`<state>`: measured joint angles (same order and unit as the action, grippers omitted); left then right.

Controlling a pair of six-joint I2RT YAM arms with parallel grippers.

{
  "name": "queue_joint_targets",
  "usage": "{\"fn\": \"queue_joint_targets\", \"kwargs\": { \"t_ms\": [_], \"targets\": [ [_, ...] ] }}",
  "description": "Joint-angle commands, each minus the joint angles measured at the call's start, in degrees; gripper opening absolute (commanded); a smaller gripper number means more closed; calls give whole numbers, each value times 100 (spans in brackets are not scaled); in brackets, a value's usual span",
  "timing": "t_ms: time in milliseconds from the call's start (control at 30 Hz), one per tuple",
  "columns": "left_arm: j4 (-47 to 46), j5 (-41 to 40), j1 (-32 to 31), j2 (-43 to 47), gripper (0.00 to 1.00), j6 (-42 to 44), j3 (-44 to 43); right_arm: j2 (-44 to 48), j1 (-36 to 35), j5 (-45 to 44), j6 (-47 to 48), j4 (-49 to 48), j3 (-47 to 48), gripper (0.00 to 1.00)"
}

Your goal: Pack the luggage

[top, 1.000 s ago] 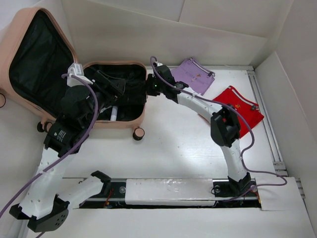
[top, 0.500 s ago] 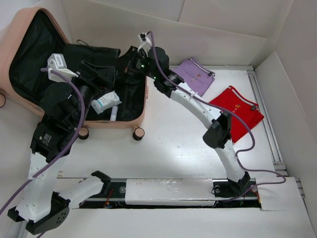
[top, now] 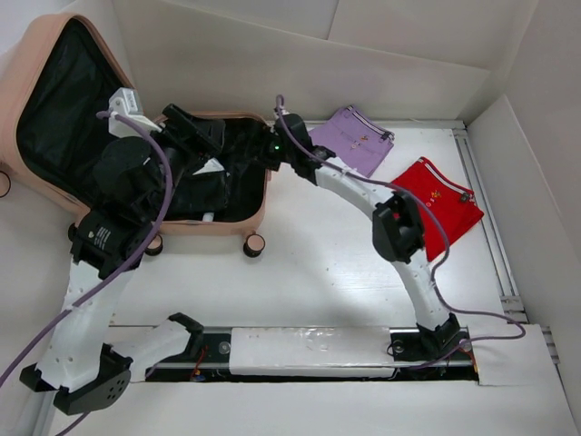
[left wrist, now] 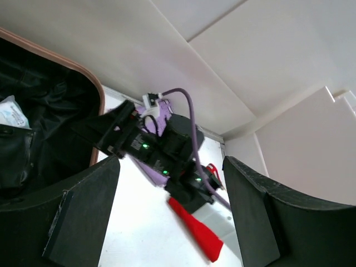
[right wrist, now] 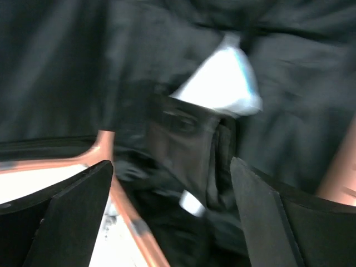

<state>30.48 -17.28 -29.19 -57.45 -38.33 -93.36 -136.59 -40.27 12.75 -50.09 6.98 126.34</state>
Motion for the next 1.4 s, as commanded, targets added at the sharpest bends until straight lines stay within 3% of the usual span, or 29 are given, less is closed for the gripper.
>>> {"fn": "queue_joint_targets", "kwargs": {
  "t_ms": [0,33,167,200,267,333,433,533,667,733,1000,1367],
  "targets": [
    [-419,286,-25,-117,72,106,10,1491,221,-150,507,-232,-609,88],
    [-490,443,-25,-196,72,106,150,1722,291,-150,596,-293,-846,87],
    [-552,848,-25,-661,72,36,353,3022,466,-447,948,-347,-2085,47],
    [-552,910,-25,-967,72,-43,415,3303,520,-527,1000,-347,-2670,20],
    [-491,1155,-25,-1381,70,-148,293,4191,791,-624,1001,-286,-3280,8],
    [-342,1157,-243,-2195,70,-219,30,5058,1011,-932,1062,81,-4141,1],
    [-209,1207,-403,-3346,69,-428,-603,5861,1407,-1397,1264,871,-5063,3],
    [-524,1736,-403,-4053,66,-597,-858,6793,1732,-1530,1379,1410,-5767,12],
    [-1087,1789,-482,-5132,64,-1044,-1043,7717,1786,-1478,1484,1946,-6401,53],
    [-1149,1728,-482,-5538,63,-1308,-1454,8112,1786,-1478,1484,2017,-6595,60],
    [-965,1499,-535,-7524,59,-2257,-2854,8719,1567,-933,1423,2070,-7088,67],
    [-719,762,-588,-8281,60,-2821,-3092,8930,1382,-757,1616,2308,-7080,68]
  ]
}}
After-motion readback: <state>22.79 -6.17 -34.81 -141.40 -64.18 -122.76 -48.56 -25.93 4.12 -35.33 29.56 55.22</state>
